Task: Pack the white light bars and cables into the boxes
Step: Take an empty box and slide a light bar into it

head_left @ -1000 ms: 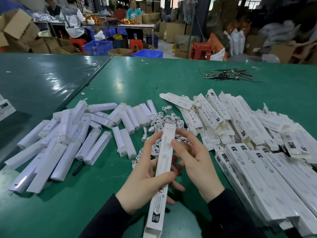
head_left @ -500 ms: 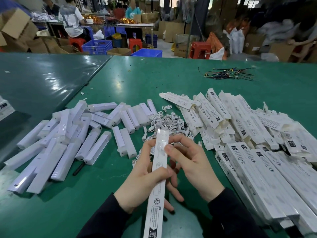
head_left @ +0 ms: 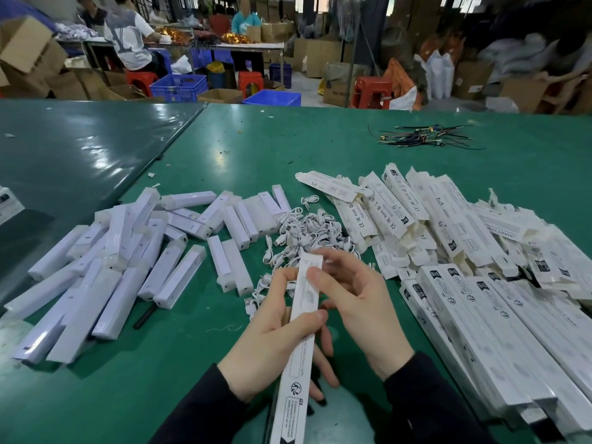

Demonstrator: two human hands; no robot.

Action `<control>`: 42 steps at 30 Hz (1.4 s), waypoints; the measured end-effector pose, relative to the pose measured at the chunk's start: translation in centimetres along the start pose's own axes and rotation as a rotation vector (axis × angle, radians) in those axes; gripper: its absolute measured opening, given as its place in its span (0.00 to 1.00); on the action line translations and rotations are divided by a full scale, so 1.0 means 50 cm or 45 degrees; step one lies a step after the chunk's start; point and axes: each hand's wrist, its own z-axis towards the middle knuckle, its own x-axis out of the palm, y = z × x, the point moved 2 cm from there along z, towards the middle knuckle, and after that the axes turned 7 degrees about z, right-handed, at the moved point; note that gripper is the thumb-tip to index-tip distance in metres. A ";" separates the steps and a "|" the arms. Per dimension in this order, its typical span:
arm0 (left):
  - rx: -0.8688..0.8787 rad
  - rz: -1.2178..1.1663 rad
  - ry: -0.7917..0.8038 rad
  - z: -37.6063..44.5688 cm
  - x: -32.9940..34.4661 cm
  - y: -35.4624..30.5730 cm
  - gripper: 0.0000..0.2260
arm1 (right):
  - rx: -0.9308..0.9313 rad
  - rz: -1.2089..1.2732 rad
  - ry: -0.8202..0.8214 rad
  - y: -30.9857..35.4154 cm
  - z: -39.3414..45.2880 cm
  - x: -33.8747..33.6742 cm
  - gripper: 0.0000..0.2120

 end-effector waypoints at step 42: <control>0.312 2.284 -0.838 0.004 -0.041 -0.024 0.29 | 0.423 0.480 -0.059 -0.014 -0.004 0.021 0.06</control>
